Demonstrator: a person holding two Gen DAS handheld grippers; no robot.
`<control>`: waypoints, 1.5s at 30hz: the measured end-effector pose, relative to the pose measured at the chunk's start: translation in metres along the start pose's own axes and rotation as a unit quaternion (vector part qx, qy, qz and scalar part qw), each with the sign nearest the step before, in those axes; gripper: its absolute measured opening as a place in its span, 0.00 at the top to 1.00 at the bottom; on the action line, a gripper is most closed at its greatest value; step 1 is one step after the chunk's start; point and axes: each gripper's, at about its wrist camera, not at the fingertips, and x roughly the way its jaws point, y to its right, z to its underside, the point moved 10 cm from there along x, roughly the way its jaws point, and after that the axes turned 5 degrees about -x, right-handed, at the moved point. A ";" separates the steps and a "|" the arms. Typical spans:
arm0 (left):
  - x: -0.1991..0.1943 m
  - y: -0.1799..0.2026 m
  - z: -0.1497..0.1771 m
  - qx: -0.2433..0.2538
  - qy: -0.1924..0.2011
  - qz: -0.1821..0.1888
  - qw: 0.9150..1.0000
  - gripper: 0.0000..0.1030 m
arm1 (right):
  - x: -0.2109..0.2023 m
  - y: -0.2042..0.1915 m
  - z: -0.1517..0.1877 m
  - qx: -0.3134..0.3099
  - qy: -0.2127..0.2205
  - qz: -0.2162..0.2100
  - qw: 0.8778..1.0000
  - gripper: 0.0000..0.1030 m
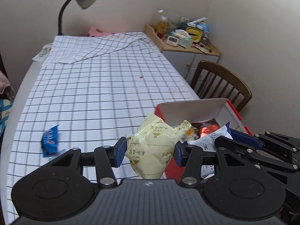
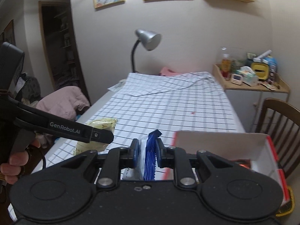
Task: Organize snacks
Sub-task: 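Carry the pale yellow packet and milk packet into the box and open both tools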
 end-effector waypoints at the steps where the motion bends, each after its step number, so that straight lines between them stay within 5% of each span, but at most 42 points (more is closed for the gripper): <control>1: 0.003 0.009 -0.001 0.004 0.000 0.001 1.000 0.52 | -0.003 0.009 0.002 0.003 0.001 0.003 1.000 0.83; 20: 0.108 0.100 0.018 0.039 -0.058 -0.029 0.997 0.52 | 0.022 0.130 0.065 0.083 -0.049 0.021 0.995 0.89; 38: 0.173 0.116 0.053 0.078 -0.111 -0.056 0.989 0.52 | 0.042 0.131 0.108 0.074 -0.122 -0.032 0.989 0.89; 45: 0.179 0.118 0.064 0.092 -0.123 -0.057 0.986 0.51 | 0.039 0.130 0.111 0.063 -0.134 -0.038 0.988 0.77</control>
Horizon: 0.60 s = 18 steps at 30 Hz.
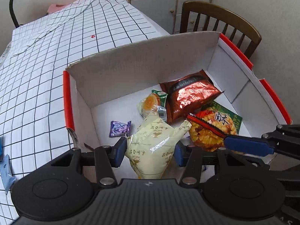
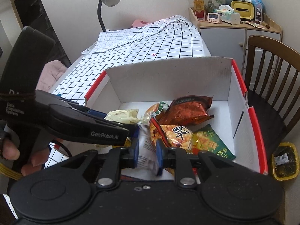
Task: Organize snacks
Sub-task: 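Carry the pale yellow packet and milk packet into the box and open both tools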
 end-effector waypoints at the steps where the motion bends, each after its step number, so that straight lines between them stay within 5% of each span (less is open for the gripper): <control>1: 0.000 0.000 0.000 0.000 0.001 -0.001 1.000 0.51 | -0.001 0.001 0.000 -0.003 0.000 0.001 1.000 0.76; 18: -0.041 -0.002 0.007 -0.017 0.032 0.029 0.999 0.45 | -0.033 -0.003 -0.009 -0.010 0.030 0.013 0.999 0.53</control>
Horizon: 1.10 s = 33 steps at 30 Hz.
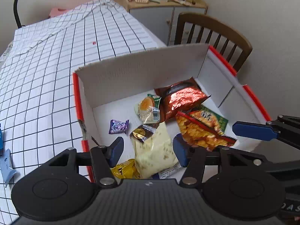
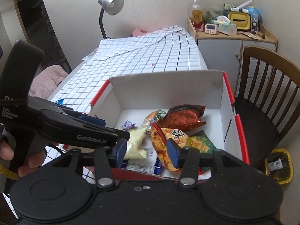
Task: Organize snacks
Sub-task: 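Carry the pale yellow packet and milk packet into the box and open both tools, then move both tools back over the blue and light blue packets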
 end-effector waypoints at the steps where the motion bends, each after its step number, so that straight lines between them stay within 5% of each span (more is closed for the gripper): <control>1: -0.004 0.000 0.000 -0.001 0.004 0.001 1.000 0.44 | -0.003 -0.002 -0.002 -0.002 0.003 0.000 1.000 0.52; 19: -0.089 -0.049 0.002 -0.037 0.078 0.014 0.996 0.40 | -0.035 -0.069 -0.036 -0.050 0.057 -0.009 0.997 0.31; 33: -0.135 -0.145 0.018 -0.079 0.108 -0.003 0.991 0.30 | -0.018 -0.155 -0.055 -0.073 0.076 -0.024 0.994 0.14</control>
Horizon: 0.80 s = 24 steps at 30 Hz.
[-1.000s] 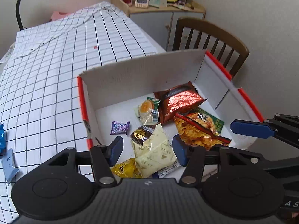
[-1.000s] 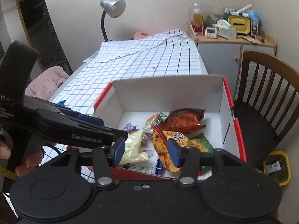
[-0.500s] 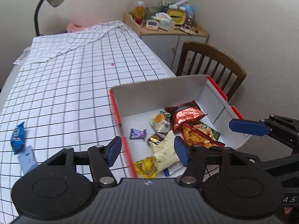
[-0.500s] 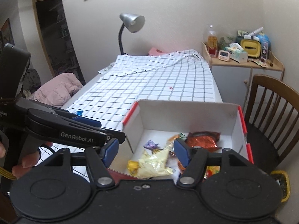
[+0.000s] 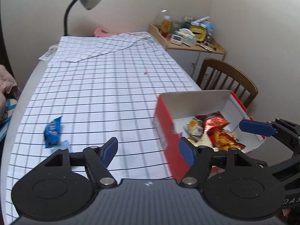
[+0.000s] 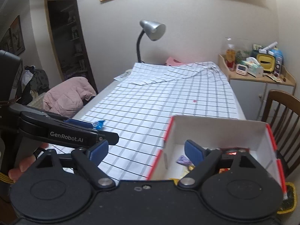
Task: Organize snacks
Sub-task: 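Move both tools back over the blue and light blue packets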
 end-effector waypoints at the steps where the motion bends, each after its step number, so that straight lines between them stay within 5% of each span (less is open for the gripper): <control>1: -0.002 -0.008 0.000 -0.003 0.001 -0.002 1.000 0.28 | 0.003 -0.007 -0.001 -0.003 0.000 -0.001 1.000 0.14; 7: -0.015 -0.058 -0.002 -0.023 0.012 -0.011 1.000 0.21 | 0.023 -0.041 -0.011 -0.007 0.007 0.004 1.000 0.02; 18: -0.018 -0.148 -0.005 -0.058 0.014 -0.017 0.998 0.15 | 0.071 -0.099 -0.020 -0.020 0.003 -0.006 1.000 0.01; 24: 0.003 -0.201 -0.005 -0.094 -0.003 -0.040 0.995 0.04 | 0.106 -0.125 -0.017 -0.044 -0.010 0.016 0.999 0.00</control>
